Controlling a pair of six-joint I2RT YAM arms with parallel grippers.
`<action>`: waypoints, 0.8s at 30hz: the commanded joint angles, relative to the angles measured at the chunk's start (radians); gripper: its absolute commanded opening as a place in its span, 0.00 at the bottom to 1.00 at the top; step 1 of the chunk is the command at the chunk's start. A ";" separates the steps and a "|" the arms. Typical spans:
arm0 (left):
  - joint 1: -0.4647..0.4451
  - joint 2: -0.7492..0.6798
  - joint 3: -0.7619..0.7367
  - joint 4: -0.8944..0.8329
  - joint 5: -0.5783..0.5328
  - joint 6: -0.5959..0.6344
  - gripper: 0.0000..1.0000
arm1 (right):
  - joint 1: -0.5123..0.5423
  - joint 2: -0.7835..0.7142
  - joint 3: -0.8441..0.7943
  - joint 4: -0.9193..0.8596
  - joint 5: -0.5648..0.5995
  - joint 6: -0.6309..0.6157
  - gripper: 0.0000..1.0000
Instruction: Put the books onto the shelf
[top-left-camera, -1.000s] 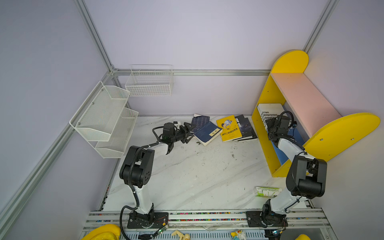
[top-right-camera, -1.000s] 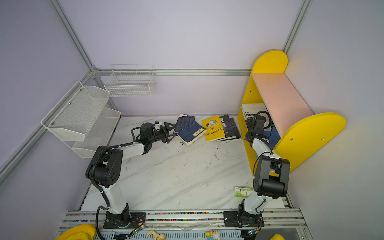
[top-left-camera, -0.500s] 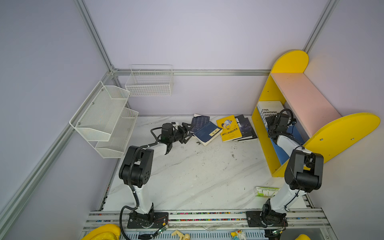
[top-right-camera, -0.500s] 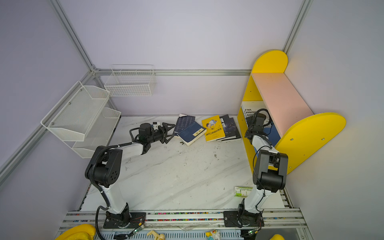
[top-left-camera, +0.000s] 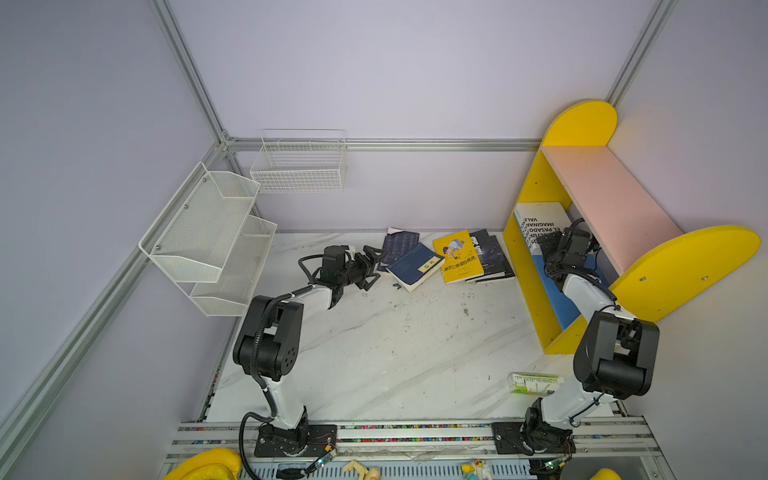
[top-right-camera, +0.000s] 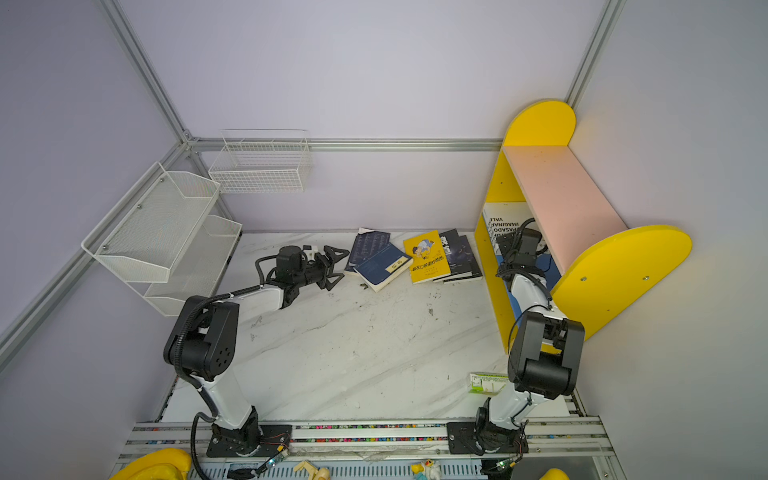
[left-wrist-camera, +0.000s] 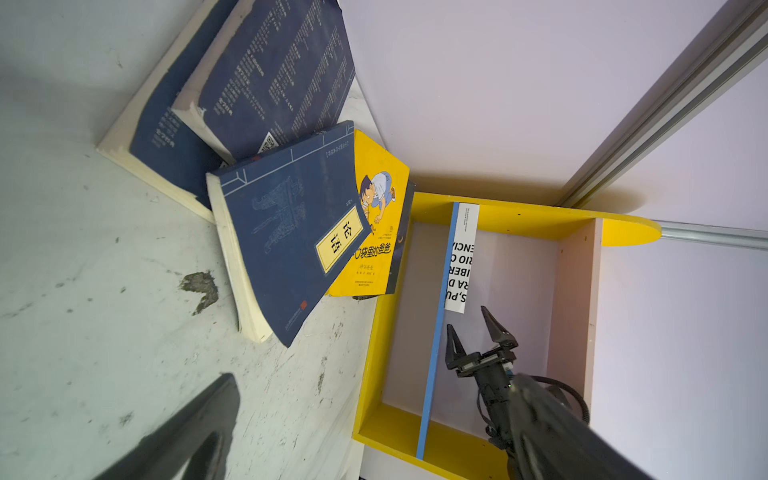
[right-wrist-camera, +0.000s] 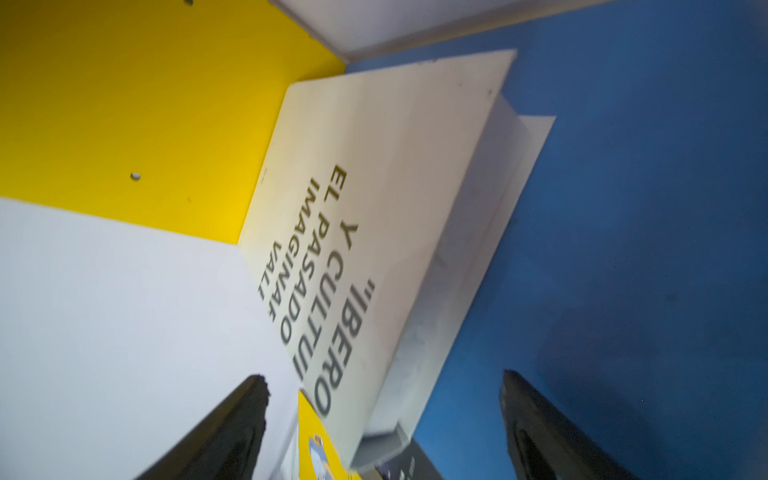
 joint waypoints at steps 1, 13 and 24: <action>-0.010 -0.079 0.049 -0.103 -0.029 0.105 0.99 | 0.013 -0.138 -0.054 -0.151 -0.083 -0.082 0.90; -0.230 -0.227 0.226 -0.678 -0.544 0.310 1.00 | 0.309 -0.240 -0.165 -0.103 -0.087 0.007 0.90; -0.346 -0.344 -0.097 -0.056 -0.599 0.221 1.00 | 0.379 0.174 0.037 0.152 -0.302 -0.271 0.88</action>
